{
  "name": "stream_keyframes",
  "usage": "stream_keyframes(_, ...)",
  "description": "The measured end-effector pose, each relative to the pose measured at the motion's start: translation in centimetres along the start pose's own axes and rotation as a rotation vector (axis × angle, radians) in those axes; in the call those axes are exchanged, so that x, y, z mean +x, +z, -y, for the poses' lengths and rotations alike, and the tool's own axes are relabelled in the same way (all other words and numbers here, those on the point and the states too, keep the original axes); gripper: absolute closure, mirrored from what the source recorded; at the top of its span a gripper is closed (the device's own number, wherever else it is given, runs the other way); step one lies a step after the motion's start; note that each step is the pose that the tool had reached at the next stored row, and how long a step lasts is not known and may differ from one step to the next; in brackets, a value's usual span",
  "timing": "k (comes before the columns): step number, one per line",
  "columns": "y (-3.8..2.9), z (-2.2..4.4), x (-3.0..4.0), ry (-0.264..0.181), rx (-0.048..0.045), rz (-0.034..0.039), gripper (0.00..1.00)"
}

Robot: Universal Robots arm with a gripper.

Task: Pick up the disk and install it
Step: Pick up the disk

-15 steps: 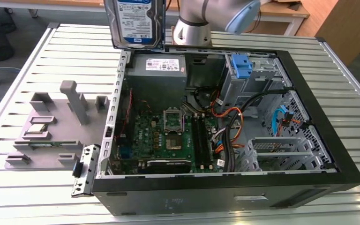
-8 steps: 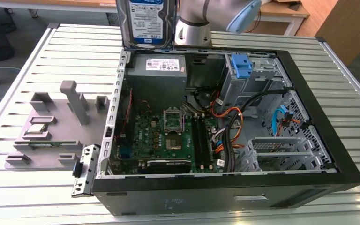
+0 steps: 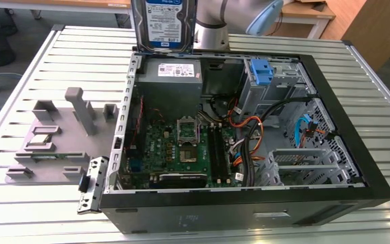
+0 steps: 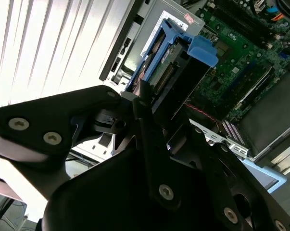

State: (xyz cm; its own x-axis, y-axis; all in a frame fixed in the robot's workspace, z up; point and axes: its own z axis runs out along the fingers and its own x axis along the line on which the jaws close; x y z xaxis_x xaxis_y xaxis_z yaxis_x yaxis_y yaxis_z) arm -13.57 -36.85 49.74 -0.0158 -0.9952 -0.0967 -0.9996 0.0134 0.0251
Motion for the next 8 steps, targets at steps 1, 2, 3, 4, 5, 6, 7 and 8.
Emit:
stream_keyframes(1,0.0,0.17,0.0,0.0,0.0,0.0,0.65)
stream_keyframes(2,-0.01,0.34,0.0,0.0,-0.0001,0.0,0.65)
stream_keyframes(3,-0.01,0.53,0.0,0.0,-0.0001,-0.0001,0.65)
stream_keyframes(4,-0.02,0.75,-0.01,0.0,-0.0001,0.0,0.65)
stream_keyframes(5,-0.02,0.98,-0.01,0.0,-0.0003,-0.0001,0.65)
stream_keyframes(6,-0.02,1.22,-0.01,0.0,-0.0003,0.0,0.65)
stream_keyframes(7,-0.03,1.46,-0.01,0.0,-0.0004,0.0,0.65)
stream_keyframes(8,-0.03,1.71,-0.02,0.0,-0.0005,0.0,0.65)
